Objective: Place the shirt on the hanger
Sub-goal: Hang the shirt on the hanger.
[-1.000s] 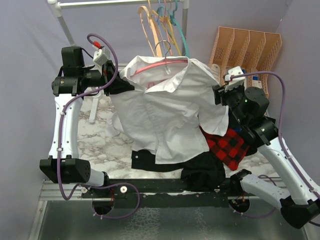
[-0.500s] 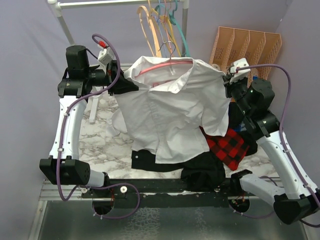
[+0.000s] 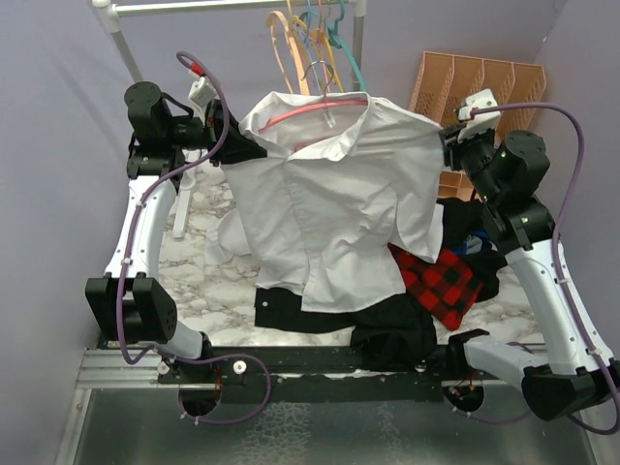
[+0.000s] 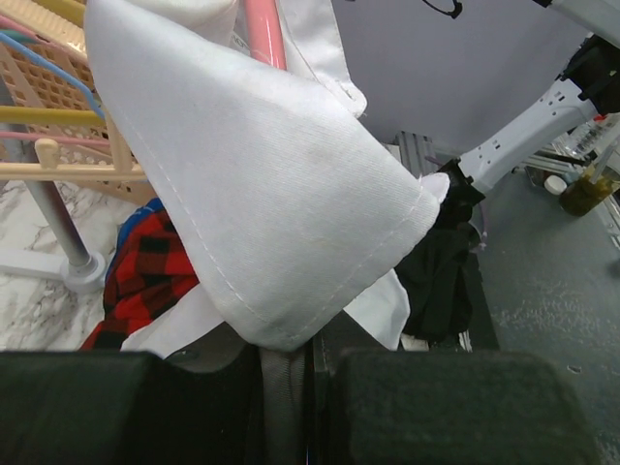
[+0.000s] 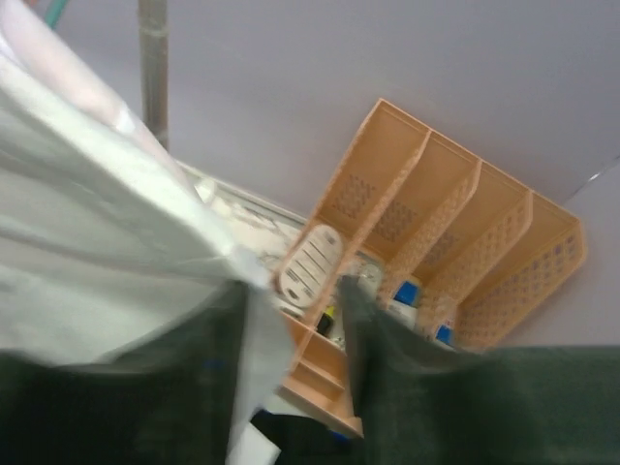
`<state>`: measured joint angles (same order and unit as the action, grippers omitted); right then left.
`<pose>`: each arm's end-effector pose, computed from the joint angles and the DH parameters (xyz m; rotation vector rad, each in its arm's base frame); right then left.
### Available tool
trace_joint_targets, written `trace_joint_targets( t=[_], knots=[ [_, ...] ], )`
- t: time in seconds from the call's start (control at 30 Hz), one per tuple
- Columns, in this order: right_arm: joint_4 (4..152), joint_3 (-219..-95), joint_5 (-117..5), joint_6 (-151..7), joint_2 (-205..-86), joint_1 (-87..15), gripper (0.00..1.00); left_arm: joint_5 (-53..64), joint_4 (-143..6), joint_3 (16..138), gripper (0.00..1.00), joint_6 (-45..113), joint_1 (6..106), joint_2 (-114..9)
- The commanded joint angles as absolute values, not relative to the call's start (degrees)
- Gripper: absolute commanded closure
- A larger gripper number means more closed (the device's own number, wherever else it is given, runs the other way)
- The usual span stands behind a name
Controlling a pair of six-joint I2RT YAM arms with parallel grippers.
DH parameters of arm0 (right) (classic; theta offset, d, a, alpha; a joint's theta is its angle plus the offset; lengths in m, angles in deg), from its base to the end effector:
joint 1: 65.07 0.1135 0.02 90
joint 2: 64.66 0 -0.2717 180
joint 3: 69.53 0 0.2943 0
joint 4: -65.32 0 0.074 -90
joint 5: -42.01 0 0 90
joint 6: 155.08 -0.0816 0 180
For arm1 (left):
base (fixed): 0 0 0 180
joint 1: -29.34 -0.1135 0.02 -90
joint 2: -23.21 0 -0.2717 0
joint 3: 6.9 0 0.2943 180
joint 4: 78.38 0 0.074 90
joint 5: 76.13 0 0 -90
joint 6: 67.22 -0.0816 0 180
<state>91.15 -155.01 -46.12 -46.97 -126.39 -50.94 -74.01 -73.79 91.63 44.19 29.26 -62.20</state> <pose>0.3072 0.0746 0.4657 -0.4220 1.5513 -0.0800 0.3612 -0.0810 0.4626 1.0595 1.3823 -1.3485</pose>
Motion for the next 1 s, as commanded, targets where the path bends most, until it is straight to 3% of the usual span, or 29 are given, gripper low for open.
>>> trace_joint_targets(
  t=[0.0,0.07,0.27,0.7,0.97],
  knots=[
    [99.3,-158.9,-60.9,-45.6,-124.0,-52.1,0.26,-82.9,-80.9,94.1,1.0,46.4,28.0,-61.5],
    [102.0,-158.6,-66.9,-44.4,-121.9,-52.1,0.21,-82.9,-80.9,93.9,1.0,46.3,28.0,-61.6],
    [106.1,-159.0,-79.2,-44.3,-119.2,-52.1,0.2,-82.9,-80.9,91.3,1.0,46.7,28.2,-60.8],
    [97.4,-153.6,-78.0,-41.9,-122.6,-52.1,0.15,-83.0,-80.5,86.5,1.0,50.6,31.4,-58.6],
    [98.5,-162.0,-78.6,-39.3,-130.8,-52.1,0.14,-82.9,-80.5,85.6,1.0,52.5,33.8,-57.7]
  ],
)
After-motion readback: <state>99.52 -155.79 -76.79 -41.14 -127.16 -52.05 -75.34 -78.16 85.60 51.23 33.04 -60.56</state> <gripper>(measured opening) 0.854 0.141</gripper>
